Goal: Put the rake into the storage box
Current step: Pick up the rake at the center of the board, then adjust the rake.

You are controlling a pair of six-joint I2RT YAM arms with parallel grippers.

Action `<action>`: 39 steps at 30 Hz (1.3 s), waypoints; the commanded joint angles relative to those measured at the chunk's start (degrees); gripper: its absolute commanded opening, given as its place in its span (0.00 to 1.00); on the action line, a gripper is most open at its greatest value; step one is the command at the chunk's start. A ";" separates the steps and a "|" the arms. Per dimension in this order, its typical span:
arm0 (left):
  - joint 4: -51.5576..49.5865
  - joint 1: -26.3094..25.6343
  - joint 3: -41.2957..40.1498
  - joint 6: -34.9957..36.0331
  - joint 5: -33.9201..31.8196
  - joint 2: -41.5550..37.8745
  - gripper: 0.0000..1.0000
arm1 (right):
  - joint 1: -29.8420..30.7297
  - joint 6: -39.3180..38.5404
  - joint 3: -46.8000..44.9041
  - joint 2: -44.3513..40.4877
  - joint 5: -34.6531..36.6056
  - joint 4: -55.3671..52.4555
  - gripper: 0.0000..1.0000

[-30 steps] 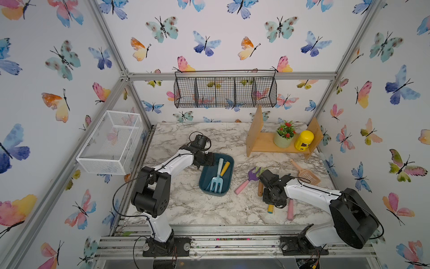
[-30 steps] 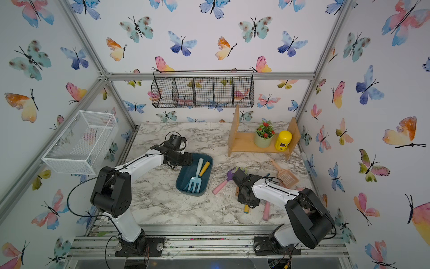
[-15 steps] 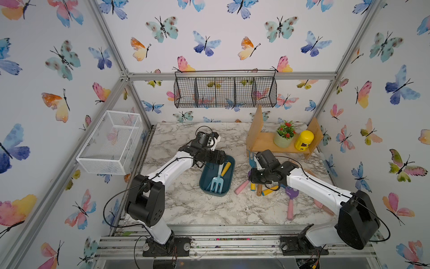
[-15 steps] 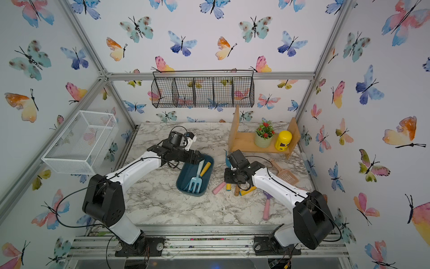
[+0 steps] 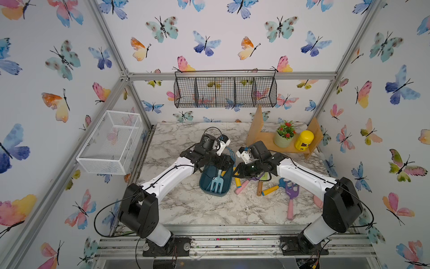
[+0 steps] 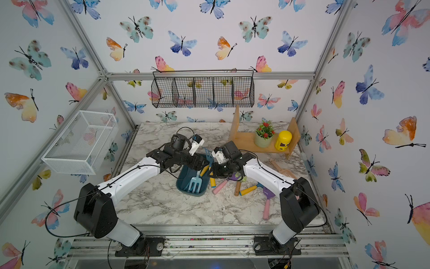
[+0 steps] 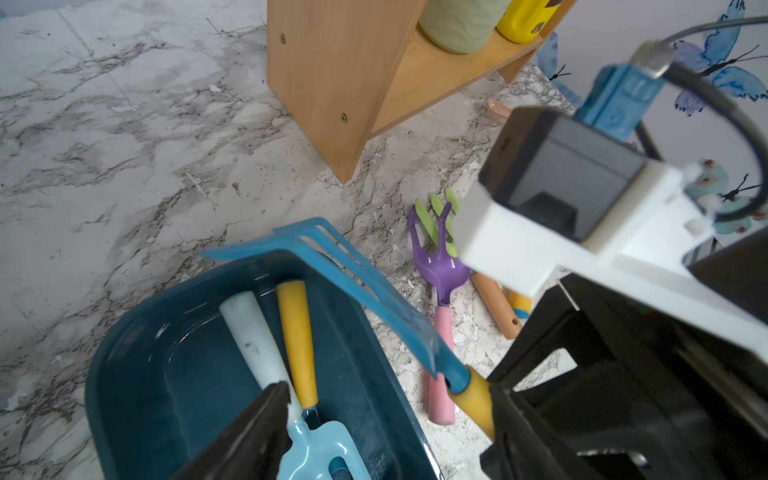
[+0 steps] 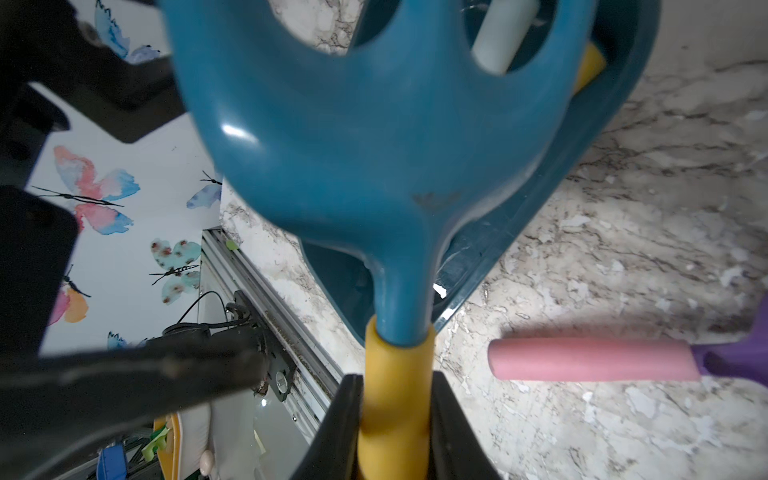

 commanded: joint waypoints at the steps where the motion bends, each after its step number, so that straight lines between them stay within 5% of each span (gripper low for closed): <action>1: 1.54 0.02 -0.27 0.21 2.78 0.34 0.79 | -0.07 -1.04 1.43 0.84 -5.84 2.00 0.11; 10: 4.17 0.00 0.72 -1.74 4.18 4.06 0.71 | -0.07 -1.66 2.31 1.38 -5.85 3.00 0.10; 15: 4.34 -0.35 1.75 -2.89 3.84 6.70 0.24 | -0.02 -2.11 2.99 1.55 -4.58 2.51 0.10; 19: 3.95 -0.51 2.01 -3.22 3.33 7.24 0.00 | 0.01 -2.79 3.53 1.55 -2.87 1.54 0.11; 26: 1.80 -0.51 2.31 -4.32 1.00 7.09 0.00 | 0.00 -3.55 5.03 0.83 0.11 1.06 0.23; 32: -3.28 -0.32 6.55 -5.79 -1.34 8.86 0.00 | 0.01 -2.83 5.26 -2.28 4.05 3.60 0.57; 39: -5.62 2.87 10.48 -13.37 -2.41 9.64 0.00 | -0.01 -2.05 2.80 -6.68 7.86 7.78 0.66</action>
